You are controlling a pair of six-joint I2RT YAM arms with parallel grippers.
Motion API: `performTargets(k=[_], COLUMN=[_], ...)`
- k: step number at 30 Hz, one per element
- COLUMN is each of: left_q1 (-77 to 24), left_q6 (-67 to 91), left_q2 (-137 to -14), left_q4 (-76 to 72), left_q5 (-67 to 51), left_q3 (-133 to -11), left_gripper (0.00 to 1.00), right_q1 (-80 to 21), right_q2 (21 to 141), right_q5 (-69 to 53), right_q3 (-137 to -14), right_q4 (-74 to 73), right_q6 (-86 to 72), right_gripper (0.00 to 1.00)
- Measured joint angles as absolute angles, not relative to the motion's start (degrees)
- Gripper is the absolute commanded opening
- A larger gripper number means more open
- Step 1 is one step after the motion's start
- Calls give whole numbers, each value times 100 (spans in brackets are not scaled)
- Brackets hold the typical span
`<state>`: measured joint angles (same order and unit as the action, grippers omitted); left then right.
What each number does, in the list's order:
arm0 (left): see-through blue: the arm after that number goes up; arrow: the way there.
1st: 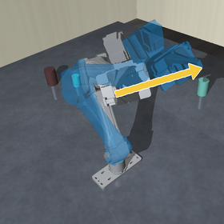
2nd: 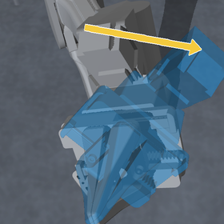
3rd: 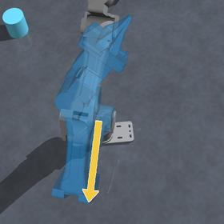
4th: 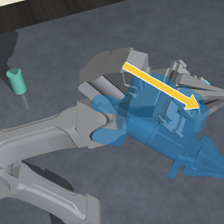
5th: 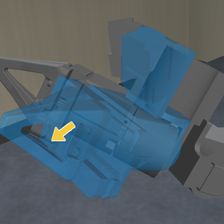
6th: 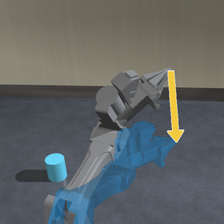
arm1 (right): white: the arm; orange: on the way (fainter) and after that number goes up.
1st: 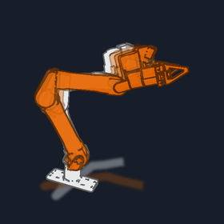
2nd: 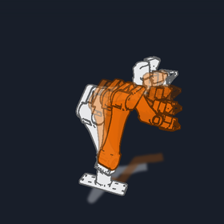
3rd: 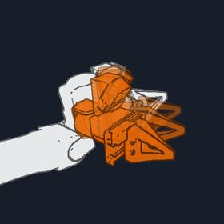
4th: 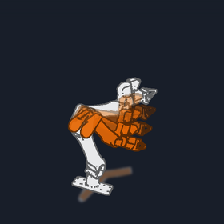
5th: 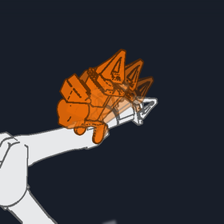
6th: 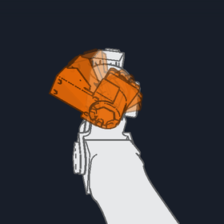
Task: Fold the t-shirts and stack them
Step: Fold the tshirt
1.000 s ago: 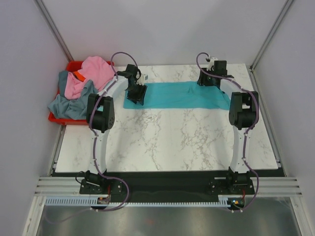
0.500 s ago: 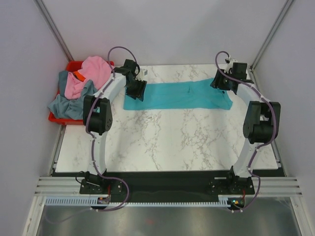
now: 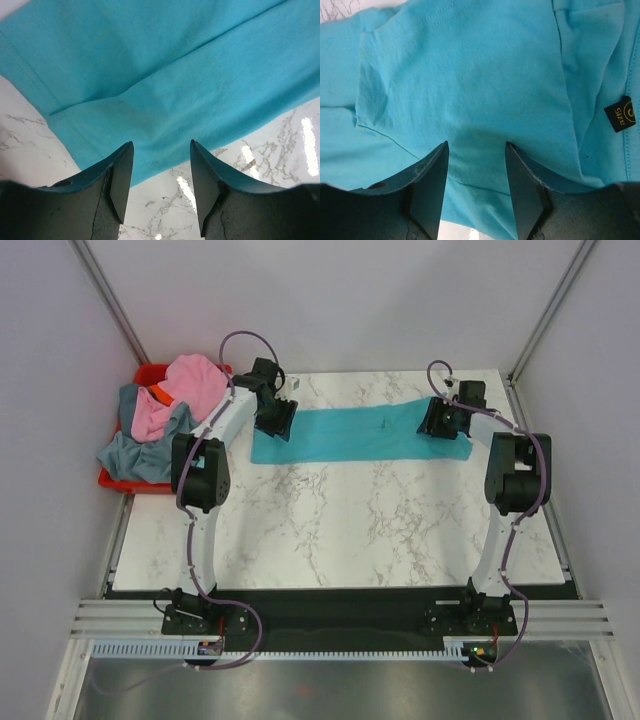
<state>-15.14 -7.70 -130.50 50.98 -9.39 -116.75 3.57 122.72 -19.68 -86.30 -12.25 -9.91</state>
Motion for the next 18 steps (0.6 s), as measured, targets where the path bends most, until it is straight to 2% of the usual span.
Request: performTargets(k=[11,18], left_q1=[-1518,-1671], left_q6=[-827,-838], left_q2=[-13476,-13308], left_q4=[5087,5035], left_q5=[-733,-692], left_q3=[-11574,-11133], left_gripper=[56,57], right_q1=[364,364], right_q2=[12521,13019], right_q5=[-2058,-2051], right_q3=[-8906,-9649], right_q4=[-1116,-1118], right_q6=[-1100,-1223], right_gripper=[59,60])
